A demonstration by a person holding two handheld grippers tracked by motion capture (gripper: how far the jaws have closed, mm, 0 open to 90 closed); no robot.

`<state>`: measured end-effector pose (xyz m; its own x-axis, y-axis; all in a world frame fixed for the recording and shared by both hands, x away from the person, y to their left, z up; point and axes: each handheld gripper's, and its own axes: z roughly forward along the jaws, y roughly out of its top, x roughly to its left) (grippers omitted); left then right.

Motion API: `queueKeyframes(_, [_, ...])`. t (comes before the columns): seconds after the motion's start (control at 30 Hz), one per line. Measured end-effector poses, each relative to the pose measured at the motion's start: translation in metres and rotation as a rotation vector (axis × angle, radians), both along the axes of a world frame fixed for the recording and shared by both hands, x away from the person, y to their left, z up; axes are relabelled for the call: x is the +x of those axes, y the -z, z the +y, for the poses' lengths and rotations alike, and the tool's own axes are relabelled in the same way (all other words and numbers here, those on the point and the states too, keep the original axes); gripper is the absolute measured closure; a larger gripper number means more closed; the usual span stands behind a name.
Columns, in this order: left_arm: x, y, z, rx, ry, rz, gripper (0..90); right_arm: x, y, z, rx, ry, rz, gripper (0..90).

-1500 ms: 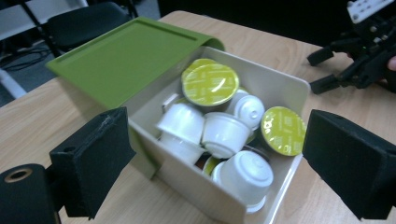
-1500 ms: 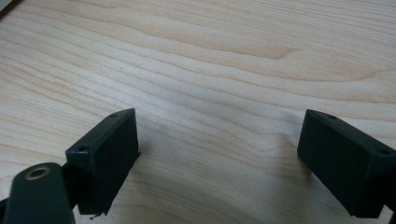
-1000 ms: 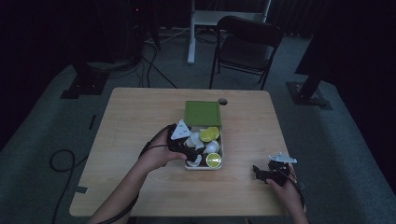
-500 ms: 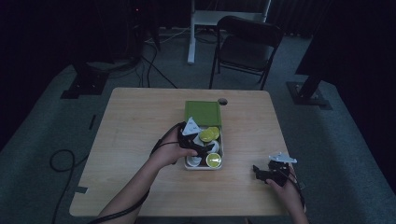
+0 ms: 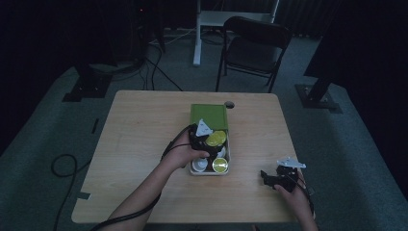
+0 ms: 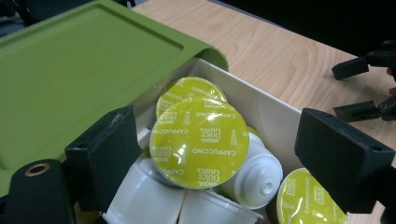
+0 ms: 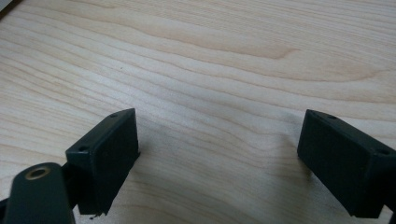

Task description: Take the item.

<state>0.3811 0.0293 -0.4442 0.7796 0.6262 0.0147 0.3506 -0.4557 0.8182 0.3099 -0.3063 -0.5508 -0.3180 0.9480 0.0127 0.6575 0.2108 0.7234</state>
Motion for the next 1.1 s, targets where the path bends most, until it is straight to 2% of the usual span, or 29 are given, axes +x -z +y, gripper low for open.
queueKeyframes(0.03, [0.000, 0.001, -0.001, -0.001, -0.005, 0.009, 22.3, 0.000, 0.000, 0.000, 0.000, 0.000, 0.000, 12.0])
queueKeyframes(0.07, [0.001, 0.001, -0.002, -0.002, -0.007, 0.018, 22.3, 0.000, 0.000, 0.000, 0.000, 0.000, 0.000, 12.0])
queueKeyframes(0.13, [0.003, 0.004, -0.003, 0.004, -0.017, 0.012, 22.0, 0.000, 0.000, 0.000, 0.000, 0.000, 0.000, 12.0])
queueKeyframes(0.2, [0.004, 0.005, -0.003, 0.030, -0.022, 0.006, 21.1, 0.000, 0.000, 0.000, 0.000, 0.000, 0.000, 12.0])
queueKeyframes(0.3, [0.006, 0.009, -0.004, 0.032, -0.020, 0.021, 20.3, 0.000, 0.000, 0.000, 0.000, -0.001, 0.000, 12.0])
queueKeyframes(0.33, [0.006, 0.010, -0.004, 0.048, -0.023, 0.024, 20.4, 0.000, 0.000, 0.000, 0.000, -0.001, 0.000, 12.0])
queueKeyframes(0.43, [0.007, 0.012, -0.004, 0.061, -0.020, 0.029, 22.3, 0.000, 0.000, 0.000, 0.000, -0.001, 0.000, 12.0])
queueKeyframes(0.5, [0.008, 0.012, -0.004, 0.058, -0.023, 0.048, 25.0, 0.000, 0.000, 0.000, 0.000, -0.001, 0.000, 12.0])
queueKeyframes(0.6, [0.009, 0.012, -0.004, 0.057, -0.029, 0.052, 26.2, 0.000, 0.000, 0.000, 0.000, 0.000, 0.000, 12.0])
queueKeyframes(0.83, [0.010, 0.013, -0.003, 0.064, -0.029, 0.044, 36.5, 0.000, 0.000, 0.000, -0.001, -0.001, 0.000, 12.0])
queueKeyframes(1.1, [0.011, 0.011, -0.004, 0.088, -0.012, 0.022, 38.2, 0.000, 0.000, 0.000, 0.000, 0.000, 0.000, 12.0])
